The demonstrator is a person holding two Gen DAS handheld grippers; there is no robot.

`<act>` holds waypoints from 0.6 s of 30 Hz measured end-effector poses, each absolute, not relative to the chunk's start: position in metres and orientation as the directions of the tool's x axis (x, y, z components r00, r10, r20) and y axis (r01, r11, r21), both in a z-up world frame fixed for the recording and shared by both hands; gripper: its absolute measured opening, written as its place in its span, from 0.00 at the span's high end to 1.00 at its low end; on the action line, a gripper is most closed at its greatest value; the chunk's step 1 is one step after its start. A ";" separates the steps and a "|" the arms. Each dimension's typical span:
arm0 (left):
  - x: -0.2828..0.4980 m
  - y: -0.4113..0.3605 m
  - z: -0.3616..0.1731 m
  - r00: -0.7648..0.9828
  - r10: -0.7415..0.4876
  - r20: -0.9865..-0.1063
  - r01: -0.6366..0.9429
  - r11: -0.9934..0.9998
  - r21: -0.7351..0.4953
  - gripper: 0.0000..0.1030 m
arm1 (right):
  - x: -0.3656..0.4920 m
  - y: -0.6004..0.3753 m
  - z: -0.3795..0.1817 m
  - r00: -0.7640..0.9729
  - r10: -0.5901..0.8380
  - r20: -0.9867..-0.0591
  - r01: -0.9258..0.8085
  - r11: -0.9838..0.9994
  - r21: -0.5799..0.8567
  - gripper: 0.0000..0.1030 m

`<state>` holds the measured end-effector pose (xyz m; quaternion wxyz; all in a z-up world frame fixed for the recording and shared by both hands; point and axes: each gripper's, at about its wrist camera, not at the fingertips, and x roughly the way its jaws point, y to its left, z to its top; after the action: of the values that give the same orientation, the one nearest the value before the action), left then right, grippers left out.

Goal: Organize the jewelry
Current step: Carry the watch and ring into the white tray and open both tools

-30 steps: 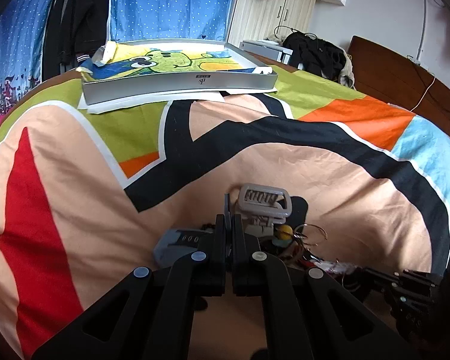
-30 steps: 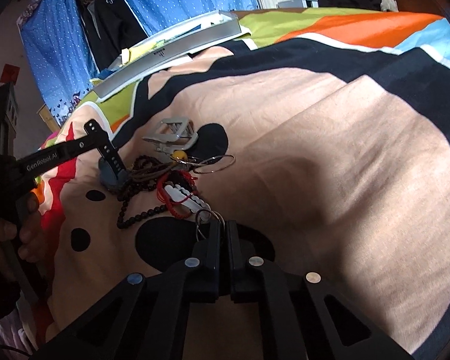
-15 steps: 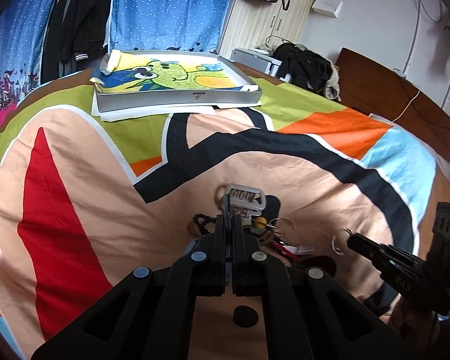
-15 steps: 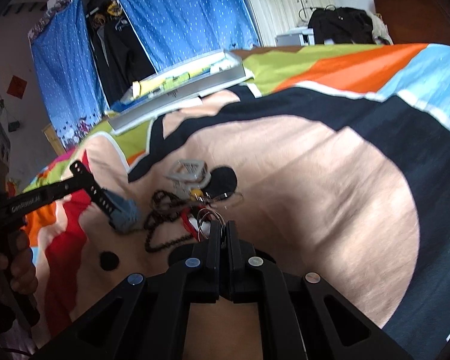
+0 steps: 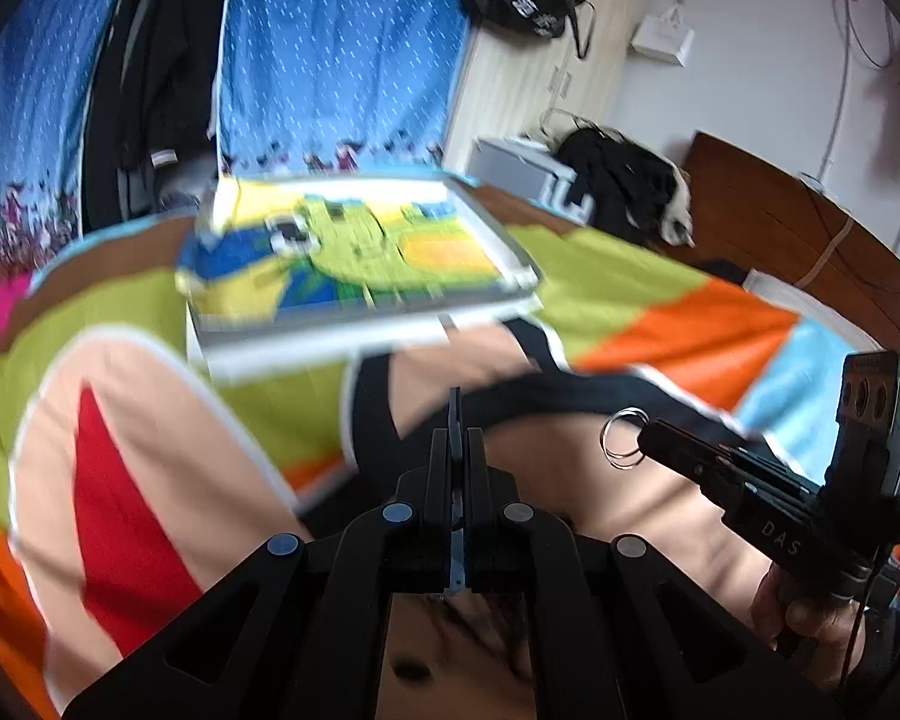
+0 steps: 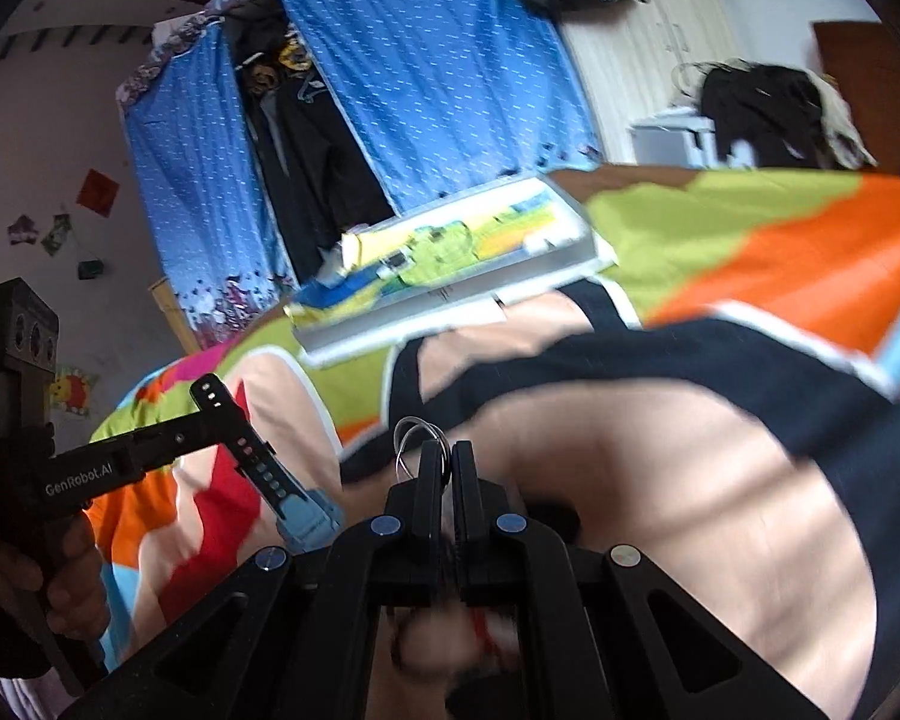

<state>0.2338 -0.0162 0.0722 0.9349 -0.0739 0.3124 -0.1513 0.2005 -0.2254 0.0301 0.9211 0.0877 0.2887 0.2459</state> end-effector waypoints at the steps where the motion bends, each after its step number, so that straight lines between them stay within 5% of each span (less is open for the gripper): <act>1: 0.243 -0.012 0.075 0.772 -0.315 -0.552 0.223 0.948 -0.228 0.99 | 0.216 -0.221 0.036 0.713 0.510 -0.482 -0.412 0.860 0.300 0.96; 10: 0.332 0.045 0.101 0.871 -0.167 -0.462 0.067 0.972 -0.223 0.99 | 0.341 -0.151 0.053 0.665 0.586 -0.463 -0.490 0.810 0.322 0.96; 18: 0.399 0.106 0.073 0.832 -0.158 -0.532 -0.002 0.958 -0.288 0.99 | 0.423 -0.104 0.023 0.625 0.606 -0.492 -0.457 0.795 0.398 0.96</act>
<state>0.3994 0.1059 0.0731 0.9467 -0.1398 0.2872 -0.0412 0.4230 -0.1037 0.0230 0.8937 0.1181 0.3145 0.2973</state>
